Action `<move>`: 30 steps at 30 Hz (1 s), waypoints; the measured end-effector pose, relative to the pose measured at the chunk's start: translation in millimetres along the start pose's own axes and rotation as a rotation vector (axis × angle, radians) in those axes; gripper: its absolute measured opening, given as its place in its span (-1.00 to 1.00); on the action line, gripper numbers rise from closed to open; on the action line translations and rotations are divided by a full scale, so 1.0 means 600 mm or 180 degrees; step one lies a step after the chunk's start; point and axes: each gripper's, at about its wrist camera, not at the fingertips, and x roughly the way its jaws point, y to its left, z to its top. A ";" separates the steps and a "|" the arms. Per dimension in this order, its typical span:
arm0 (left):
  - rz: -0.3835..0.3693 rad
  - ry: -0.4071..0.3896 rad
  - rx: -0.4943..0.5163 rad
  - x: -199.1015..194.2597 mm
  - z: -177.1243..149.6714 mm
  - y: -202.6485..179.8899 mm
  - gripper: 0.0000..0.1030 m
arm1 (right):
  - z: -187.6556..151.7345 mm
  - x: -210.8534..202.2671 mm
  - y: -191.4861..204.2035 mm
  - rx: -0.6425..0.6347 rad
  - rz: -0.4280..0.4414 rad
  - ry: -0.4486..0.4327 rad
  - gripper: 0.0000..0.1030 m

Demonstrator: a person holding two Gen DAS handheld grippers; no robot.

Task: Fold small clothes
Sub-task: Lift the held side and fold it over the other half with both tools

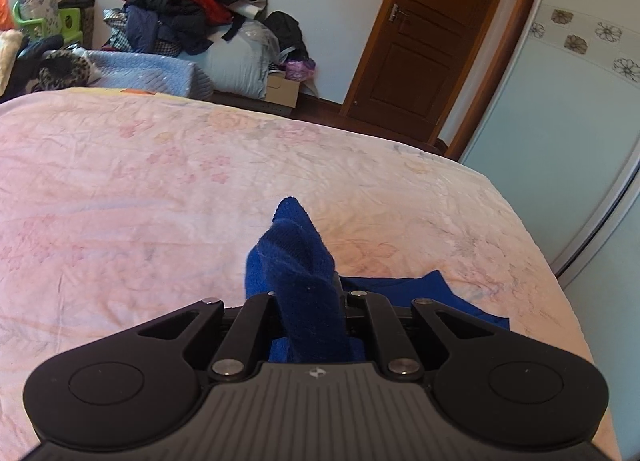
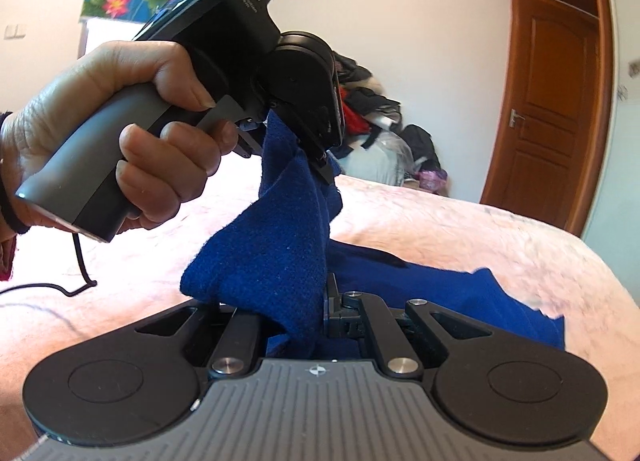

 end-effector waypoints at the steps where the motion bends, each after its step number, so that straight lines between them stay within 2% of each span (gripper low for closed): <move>1: -0.0002 -0.0009 0.0028 0.001 0.000 -0.011 -0.83 | -0.003 -0.004 -0.005 0.0019 -0.0018 -0.0005 -0.85; 10: -0.0079 0.0040 0.0315 0.037 -0.009 -0.115 -0.83 | -0.024 -0.019 -0.082 0.0431 -0.0107 0.0026 -0.85; 22: -0.0147 0.0258 0.0616 0.114 -0.044 -0.221 -0.83 | -0.066 -0.017 -0.192 0.1094 -0.0205 0.0136 -0.85; 30: -0.0129 0.0421 0.0850 0.164 -0.076 -0.275 -0.83 | -0.101 -0.004 -0.254 0.1654 -0.0110 0.0262 -0.84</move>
